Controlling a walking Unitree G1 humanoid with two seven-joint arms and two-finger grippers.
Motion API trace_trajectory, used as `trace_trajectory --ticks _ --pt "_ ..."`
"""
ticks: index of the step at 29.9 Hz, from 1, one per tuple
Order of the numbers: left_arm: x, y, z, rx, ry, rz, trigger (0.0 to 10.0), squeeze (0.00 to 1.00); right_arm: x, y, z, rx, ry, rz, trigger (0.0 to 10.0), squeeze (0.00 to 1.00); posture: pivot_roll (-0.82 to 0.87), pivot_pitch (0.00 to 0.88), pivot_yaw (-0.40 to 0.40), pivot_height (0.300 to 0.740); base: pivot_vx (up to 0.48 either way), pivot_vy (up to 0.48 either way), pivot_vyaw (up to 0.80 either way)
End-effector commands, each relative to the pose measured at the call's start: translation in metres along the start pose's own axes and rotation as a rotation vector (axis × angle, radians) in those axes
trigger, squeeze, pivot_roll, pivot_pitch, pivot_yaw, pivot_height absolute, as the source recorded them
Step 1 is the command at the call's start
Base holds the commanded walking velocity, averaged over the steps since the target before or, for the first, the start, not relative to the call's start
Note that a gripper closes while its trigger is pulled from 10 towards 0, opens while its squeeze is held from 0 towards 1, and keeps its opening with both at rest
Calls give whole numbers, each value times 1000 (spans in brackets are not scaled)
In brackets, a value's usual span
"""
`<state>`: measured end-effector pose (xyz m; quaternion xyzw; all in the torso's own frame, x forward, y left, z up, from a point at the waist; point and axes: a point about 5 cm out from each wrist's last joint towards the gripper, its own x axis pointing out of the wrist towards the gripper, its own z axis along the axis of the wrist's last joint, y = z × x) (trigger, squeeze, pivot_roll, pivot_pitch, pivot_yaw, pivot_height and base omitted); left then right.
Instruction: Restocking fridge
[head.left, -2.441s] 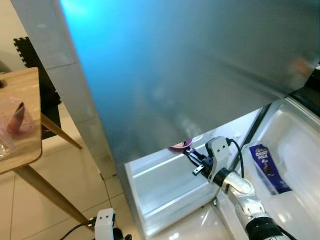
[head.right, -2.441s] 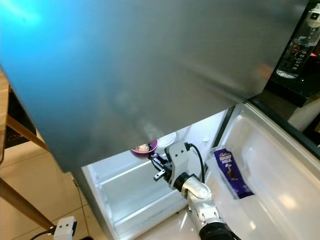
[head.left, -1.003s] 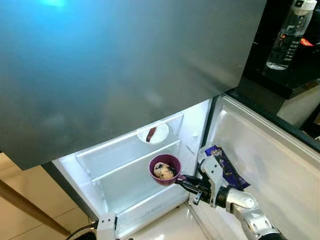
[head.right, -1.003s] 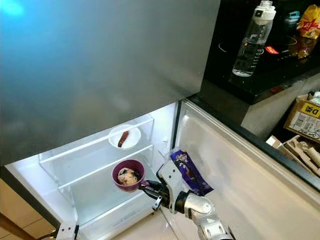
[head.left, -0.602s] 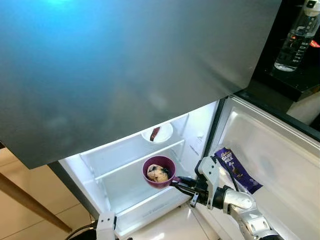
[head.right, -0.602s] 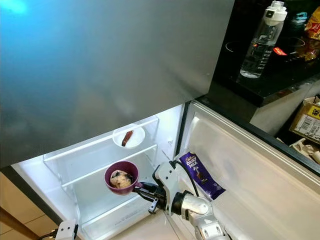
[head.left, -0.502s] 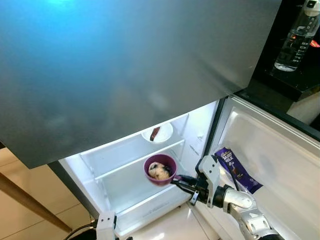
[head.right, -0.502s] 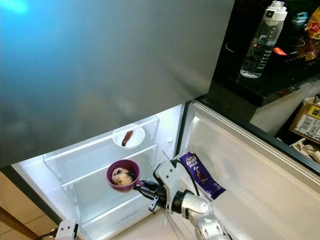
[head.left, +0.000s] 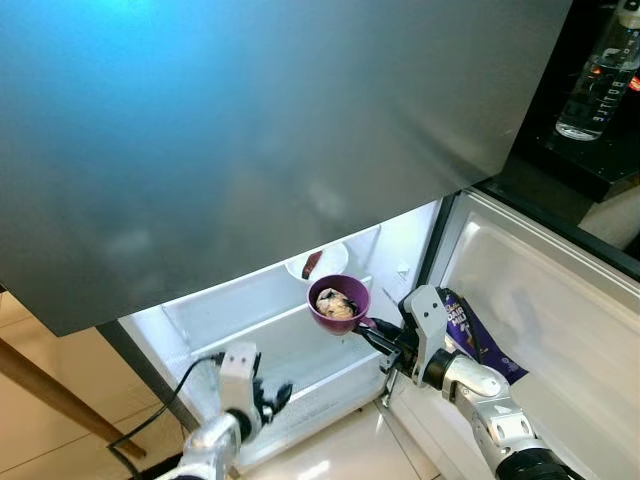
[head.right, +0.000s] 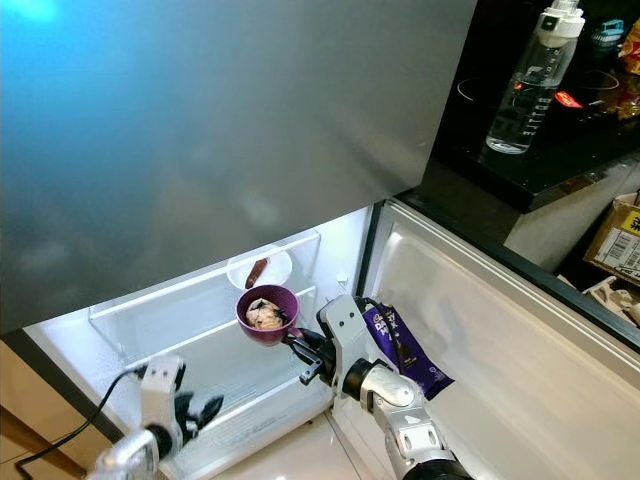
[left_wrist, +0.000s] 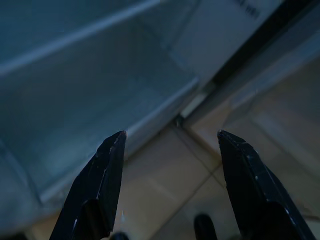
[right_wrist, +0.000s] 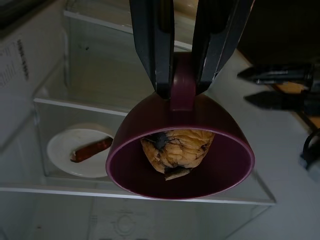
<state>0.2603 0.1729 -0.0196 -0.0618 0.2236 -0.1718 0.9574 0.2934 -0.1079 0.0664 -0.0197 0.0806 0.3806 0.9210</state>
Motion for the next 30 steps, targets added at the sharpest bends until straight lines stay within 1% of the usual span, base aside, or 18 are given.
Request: trace_trajectory --ticks 1,2,5,12,14,16,19,20,22,24,28,30 --pt "-2 6 5 56 -20 2 10000 0 2 -4 3 4 -5 -23 10000 0 -37 27 13 740 0 0 0" --pt "-2 5 7 84 -28 -6 10000 0 2 -5 4 6 -1 -29 10000 0 -37 27 13 735 0 0 0" --pt "-3 4 9 107 -48 -31 10000 0 4 -6 7 8 -4 -35 10000 0 -37 28 19 725 0 0 0" --pt "-4 8 16 93 -107 -30 10000 0 6 -8 15 6 -27 -38 10000 0 -35 24 16 700 0 0 0" --pt "-4 9 21 93 -132 -49 10000 0 7 -10 19 1 -35 -41 10000 0 -35 24 16 690 0 0 0" --pt "-4 9 21 93 -132 -49 10000 0 7 -10 19 1 -35 -41 10000 0 -35 24 16 690 0 0 0" --pt "-1 9 33 104 -176 -88 10000 0 8 -14 26 -6 -50 -54 10000 0 -33 27 12 675 0 0 0" --pt "-1 9 33 104 -176 -88 10000 0 8 -14 26 -6 -50 -54 10000 0 -33 27 12 675 0 0 0" --pt "0 9 41 112 -202 -113 10000 0 9 -17 30 -13 -64 -62 10000 0 -33 29 12 665 0 0 0" --pt "1 9 45 117 -214 -125 10000 0 9 -18 33 -15 -79 -65 10000 0 -33 31 13 656 0 0 0" --pt "2 7 47 129 -221 -143 10000 0 10 -18 37 -19 -93 -62 10000 0 -35 32 16 656 0 0 0" --pt "3 6 48 131 -224 -150 10000 0 11 -19 37 -26 -80 -66 10000 0 -35 32 13 656 0 0 0"
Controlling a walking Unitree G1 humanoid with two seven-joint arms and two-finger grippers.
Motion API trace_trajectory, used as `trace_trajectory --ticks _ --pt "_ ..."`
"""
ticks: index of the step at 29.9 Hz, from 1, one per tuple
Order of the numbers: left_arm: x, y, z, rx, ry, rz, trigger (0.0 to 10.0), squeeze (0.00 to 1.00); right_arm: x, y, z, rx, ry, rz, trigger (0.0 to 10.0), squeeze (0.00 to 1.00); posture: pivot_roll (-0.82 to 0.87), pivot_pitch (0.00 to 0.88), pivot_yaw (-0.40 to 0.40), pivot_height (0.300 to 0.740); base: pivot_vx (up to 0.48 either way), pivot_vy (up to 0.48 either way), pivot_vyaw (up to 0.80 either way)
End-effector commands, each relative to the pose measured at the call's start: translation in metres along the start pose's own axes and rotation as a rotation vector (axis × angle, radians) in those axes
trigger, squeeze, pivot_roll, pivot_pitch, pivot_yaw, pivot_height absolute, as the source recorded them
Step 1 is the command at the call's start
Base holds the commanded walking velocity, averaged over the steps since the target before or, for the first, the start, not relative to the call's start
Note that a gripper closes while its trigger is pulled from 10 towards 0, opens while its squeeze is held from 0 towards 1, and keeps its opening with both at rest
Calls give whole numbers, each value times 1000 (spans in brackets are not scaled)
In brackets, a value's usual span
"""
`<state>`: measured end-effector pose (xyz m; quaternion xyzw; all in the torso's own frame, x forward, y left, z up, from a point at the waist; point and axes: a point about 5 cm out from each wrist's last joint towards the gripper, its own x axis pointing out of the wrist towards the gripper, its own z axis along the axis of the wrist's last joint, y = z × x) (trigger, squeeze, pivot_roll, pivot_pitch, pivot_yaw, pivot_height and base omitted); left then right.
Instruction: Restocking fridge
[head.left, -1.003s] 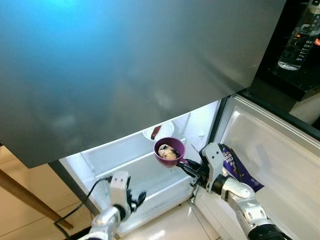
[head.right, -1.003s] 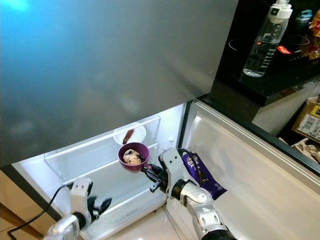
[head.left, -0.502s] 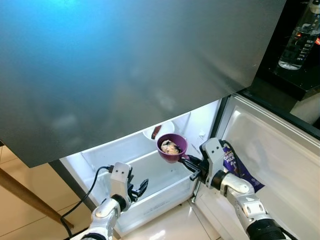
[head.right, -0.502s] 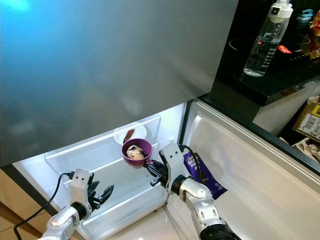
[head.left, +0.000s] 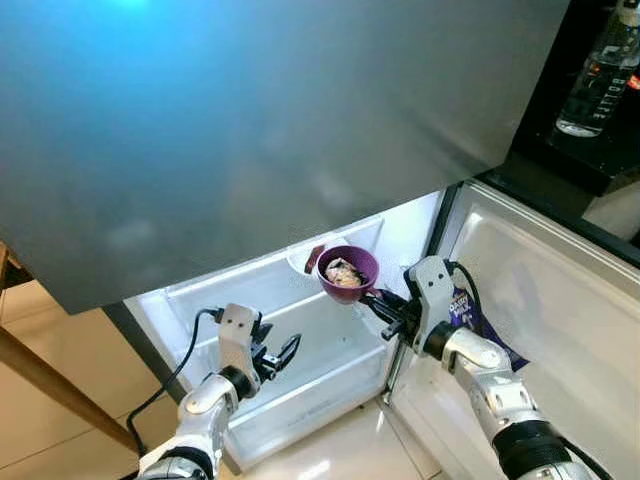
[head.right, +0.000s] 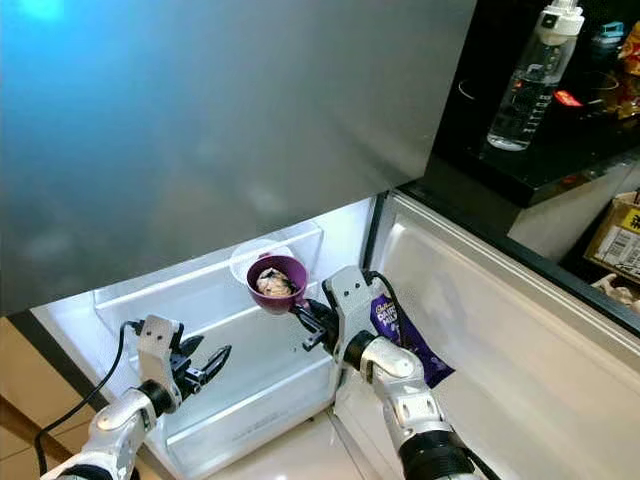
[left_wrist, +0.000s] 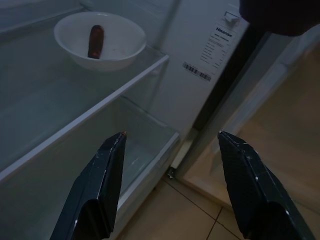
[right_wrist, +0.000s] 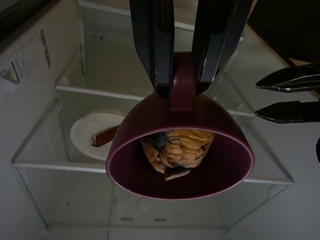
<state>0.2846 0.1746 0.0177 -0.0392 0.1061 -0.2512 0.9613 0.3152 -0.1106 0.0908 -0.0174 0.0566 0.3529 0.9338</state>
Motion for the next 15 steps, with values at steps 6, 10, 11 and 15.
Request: trace_trajectory --ticks 6,10,11,15 --pt "0 3 5 9 -22 -7 10000 0 4 -3 13 -20 -30 -4 10000 0 -34 33 10 631 0 0 0" --pt "1 1 5 7 -27 -10 10000 0 5 -4 15 -25 -32 0 10000 0 -35 34 8 616 0 0 0" --pt "1 1 5 7 -27 -10 10000 0 5 -4 15 -25 -32 0 10000 0 -35 34 8 616 0 0 0" --pt "3 -1 5 6 -31 -11 10000 0 6 -3 17 -29 -48 10 10000 0 -34 35 10 601 0 0 0"
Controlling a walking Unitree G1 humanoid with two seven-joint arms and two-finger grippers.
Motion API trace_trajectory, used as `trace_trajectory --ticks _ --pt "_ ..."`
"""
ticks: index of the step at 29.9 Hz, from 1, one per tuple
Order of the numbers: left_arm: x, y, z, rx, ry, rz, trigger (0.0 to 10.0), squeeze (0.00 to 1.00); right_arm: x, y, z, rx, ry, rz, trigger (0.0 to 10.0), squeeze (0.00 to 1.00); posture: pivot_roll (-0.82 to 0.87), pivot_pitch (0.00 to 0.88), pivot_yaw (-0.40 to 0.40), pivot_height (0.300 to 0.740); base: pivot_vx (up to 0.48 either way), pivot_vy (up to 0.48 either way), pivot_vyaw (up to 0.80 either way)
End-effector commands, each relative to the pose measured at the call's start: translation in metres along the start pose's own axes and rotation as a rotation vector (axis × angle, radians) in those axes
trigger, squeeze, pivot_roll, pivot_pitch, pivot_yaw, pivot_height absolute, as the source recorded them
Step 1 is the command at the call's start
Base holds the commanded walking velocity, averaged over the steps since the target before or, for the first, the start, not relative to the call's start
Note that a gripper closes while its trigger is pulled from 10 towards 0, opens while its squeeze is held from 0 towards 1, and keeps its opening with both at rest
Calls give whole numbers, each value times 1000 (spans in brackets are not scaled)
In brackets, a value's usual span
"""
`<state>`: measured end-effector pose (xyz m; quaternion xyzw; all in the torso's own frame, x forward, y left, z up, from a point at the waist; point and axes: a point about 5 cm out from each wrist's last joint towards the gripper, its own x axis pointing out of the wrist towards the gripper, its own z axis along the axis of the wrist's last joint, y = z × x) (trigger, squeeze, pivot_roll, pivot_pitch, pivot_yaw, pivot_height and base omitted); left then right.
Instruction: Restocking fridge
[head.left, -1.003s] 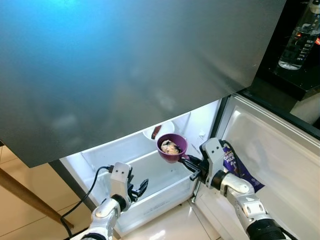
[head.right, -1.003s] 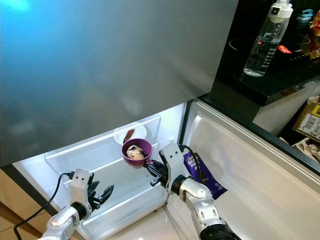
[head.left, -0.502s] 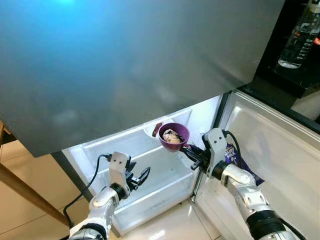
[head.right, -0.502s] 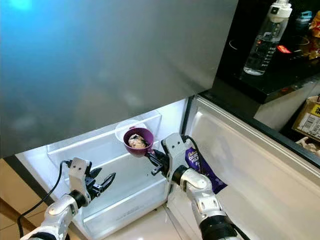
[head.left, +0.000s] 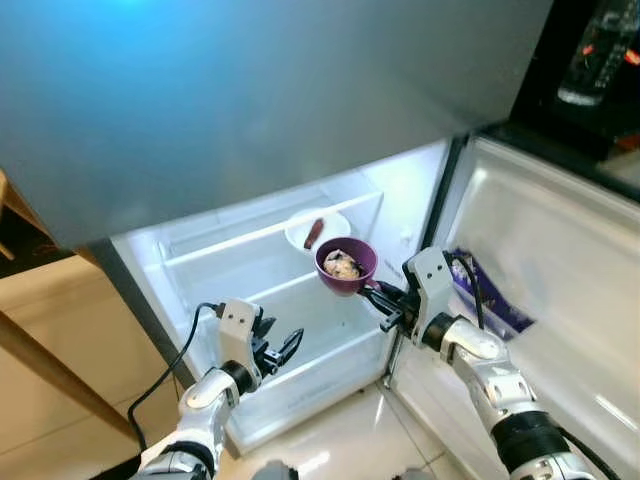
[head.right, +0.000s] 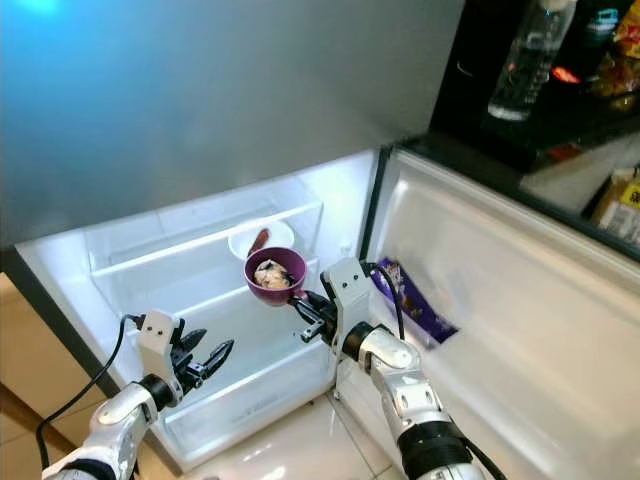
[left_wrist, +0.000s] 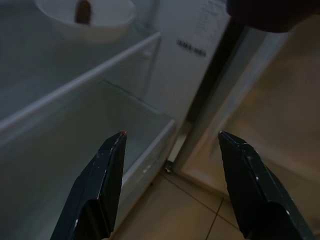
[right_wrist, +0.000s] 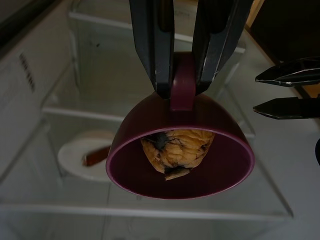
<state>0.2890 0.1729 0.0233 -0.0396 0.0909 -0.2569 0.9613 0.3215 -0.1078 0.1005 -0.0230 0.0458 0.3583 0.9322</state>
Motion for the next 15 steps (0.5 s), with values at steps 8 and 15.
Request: trace_trajectory --ticks 8,15 --pt "3 -4 1 -2 -23 10 10000 0 1 -1 12 -15 -55 10 10000 0 -37 36 12 601 0 0 0" --pt "10 -4 12 16 -67 11 10000 0 1 -1 17 -28 -71 34 10000 0 -38 35 11 601 0 0 0"
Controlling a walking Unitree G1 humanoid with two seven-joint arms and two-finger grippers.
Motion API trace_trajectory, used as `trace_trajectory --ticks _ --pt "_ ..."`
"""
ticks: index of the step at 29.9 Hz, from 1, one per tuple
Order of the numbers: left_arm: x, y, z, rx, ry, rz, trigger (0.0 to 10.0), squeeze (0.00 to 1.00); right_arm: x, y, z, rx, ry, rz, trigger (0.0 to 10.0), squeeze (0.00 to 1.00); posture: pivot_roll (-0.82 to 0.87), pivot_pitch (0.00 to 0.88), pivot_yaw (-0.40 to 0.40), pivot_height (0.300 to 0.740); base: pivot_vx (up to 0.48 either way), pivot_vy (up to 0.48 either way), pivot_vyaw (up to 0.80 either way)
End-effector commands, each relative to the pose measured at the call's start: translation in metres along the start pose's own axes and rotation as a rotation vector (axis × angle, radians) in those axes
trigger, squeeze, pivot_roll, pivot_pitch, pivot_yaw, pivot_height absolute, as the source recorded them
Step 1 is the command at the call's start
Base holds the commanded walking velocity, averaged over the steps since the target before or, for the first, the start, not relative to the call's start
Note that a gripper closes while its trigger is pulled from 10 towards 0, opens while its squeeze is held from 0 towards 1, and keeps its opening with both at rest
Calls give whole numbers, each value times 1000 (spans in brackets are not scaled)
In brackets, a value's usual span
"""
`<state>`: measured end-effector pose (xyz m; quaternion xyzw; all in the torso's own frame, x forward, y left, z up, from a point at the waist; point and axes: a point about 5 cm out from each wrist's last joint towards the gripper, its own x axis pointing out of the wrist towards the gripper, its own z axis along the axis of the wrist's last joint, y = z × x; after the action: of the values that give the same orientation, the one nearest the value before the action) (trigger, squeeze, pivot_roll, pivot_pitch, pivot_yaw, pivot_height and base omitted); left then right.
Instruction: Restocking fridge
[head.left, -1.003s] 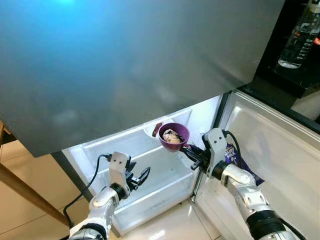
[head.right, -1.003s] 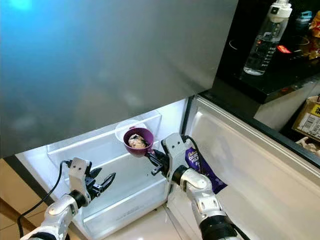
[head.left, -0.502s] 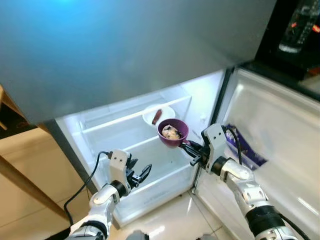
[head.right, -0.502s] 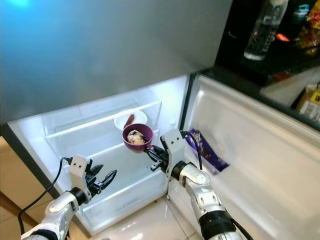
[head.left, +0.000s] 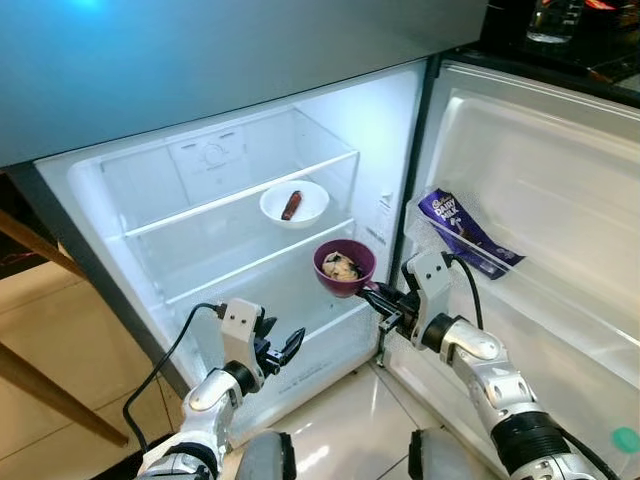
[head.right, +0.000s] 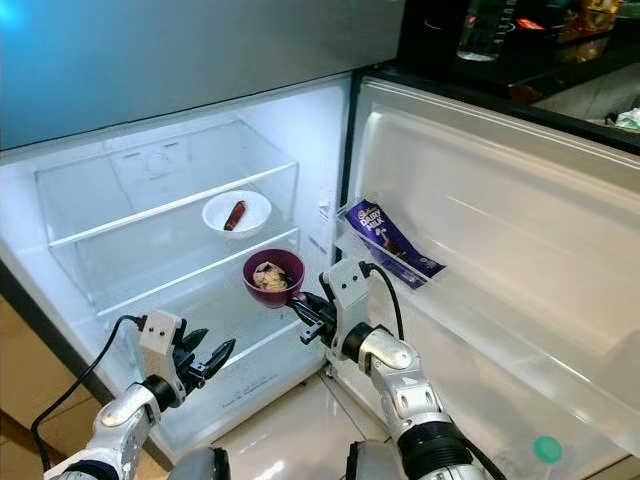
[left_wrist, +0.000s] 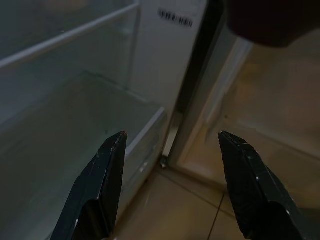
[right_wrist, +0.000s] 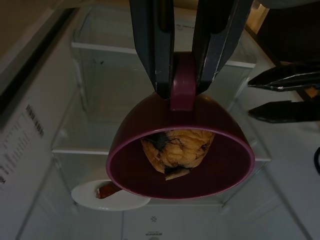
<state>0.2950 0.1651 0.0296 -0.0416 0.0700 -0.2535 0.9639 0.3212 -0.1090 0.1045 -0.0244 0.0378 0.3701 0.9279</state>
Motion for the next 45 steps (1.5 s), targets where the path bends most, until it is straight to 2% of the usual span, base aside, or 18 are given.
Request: trace_trajectory --ticks 1,7,13,17,22,27,29,32,45 --pt "4 0 8 15 -38 4 10000 0 2 2 15 -17 -65 47 10000 0 -38 35 11 601 0 0 0" --pt "8 4 19 39 -85 16 10000 0 1 17 25 -20 -106 179 10000 0 -40 36 12 601 0 0 0" --pt "11 7 29 50 -124 20 10000 0 7 18 39 -24 -148 193 10000 0 -39 36 8 601 0 0 0" --pt "15 7 37 64 -157 9 10000 0 16 13 58 -51 -186 164 10000 0 -39 39 7 601 0 0 0" --pt "17 6 43 75 -187 -4 10000 0 28 2 69 -106 -178 92 10000 0 -31 48 -3 601 0 0 0" --pt "17 5 45 78 -202 -6 10000 0 33 0 74 -136 -165 74 10000 0 -28 53 -7 601 0 0 0" --pt "17 5 46 78 -203 -6 10000 0 34 0 74 -138 -163 73 10000 0 -28 53 -7 601 0 0 0" --pt "14 10 46 81 -206 11 10000 0 36 -4 81 -86 -217 70 10000 0 -21 62 -16 601 0 0 0" --pt "15 9 46 85 -202 1 10000 0 40 -11 80 -65 -216 12 10000 0 -20 50 -13 601 0 0 724"
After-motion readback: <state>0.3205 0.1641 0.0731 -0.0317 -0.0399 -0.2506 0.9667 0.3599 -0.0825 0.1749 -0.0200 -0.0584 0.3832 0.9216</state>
